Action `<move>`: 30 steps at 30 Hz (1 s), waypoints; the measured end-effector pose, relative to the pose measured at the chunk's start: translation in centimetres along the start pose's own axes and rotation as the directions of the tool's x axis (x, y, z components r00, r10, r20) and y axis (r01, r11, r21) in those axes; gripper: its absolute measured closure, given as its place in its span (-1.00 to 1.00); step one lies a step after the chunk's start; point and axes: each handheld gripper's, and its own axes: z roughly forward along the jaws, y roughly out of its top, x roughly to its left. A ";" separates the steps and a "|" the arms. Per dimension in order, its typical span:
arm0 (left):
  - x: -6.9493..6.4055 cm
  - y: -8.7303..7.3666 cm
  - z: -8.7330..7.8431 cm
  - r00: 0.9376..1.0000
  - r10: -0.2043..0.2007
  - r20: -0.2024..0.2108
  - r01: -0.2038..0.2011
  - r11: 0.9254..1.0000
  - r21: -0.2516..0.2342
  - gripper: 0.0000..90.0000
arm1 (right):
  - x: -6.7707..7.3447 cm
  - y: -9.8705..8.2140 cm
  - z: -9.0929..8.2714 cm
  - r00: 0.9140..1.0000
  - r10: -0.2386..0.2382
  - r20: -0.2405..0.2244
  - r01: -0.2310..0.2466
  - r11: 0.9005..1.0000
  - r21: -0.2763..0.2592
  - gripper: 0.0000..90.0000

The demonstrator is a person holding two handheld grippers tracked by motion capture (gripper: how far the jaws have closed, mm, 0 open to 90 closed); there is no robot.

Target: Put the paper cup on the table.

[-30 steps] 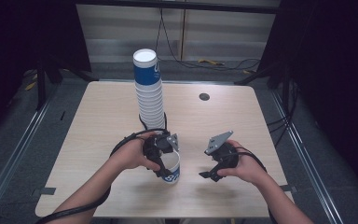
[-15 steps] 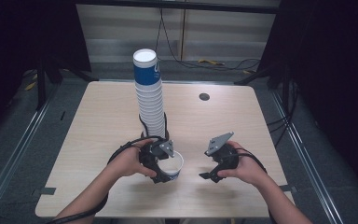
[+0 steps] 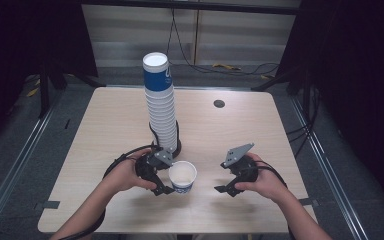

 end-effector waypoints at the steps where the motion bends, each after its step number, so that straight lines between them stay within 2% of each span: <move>1: 0.0 -0.2 -0.1 1.000 -0.012 -0.005 0.012 1.000 -0.006 -0.71 | 0.0 -0.1 0.0 1.000 0.005 -0.001 -0.005 1.000 0.001 -0.67; 12: 0.7 -2.6 -1.0 0.997 -0.070 -0.012 0.070 0.996 -0.064 -0.71 | -0.2 -1.7 -0.3 0.998 0.055 0.015 -0.054 0.998 -0.034 -0.66; 15: 0.8 -3.0 -1.3 0.996 -0.078 -0.030 0.076 0.995 -0.061 -0.71 | -0.3 -2.2 -0.4 0.997 0.066 0.029 -0.065 0.997 -0.034 -0.66; 16: 0.9 -3.3 -1.3 0.996 -0.091 -0.021 0.089 0.993 -0.078 -0.71 | -0.3 -2.4 -0.4 0.997 0.071 0.031 -0.069 0.997 -0.037 -0.66; 20: 1.0 -3.9 -1.6 0.993 -0.115 -0.032 0.112 0.990 -0.086 -0.71 | -0.3 -3.2 -0.5 0.996 0.081 0.036 -0.080 0.996 -0.031 -0.66; 28: 1.3 -5.0 -2.1 0.989 -0.139 -0.043 0.134 0.986 -0.097 -0.70 | -0.3 -4.7 -0.9 0.991 0.119 0.058 -0.116 0.992 -0.050 -0.66; 30: 1.4 -5.4 -2.0 0.990 -0.132 -0.053 0.126 0.987 -0.103 -0.69 | -0.4 -5.0 -1.0 0.991 0.121 0.061 -0.118 0.992 -0.051 -0.66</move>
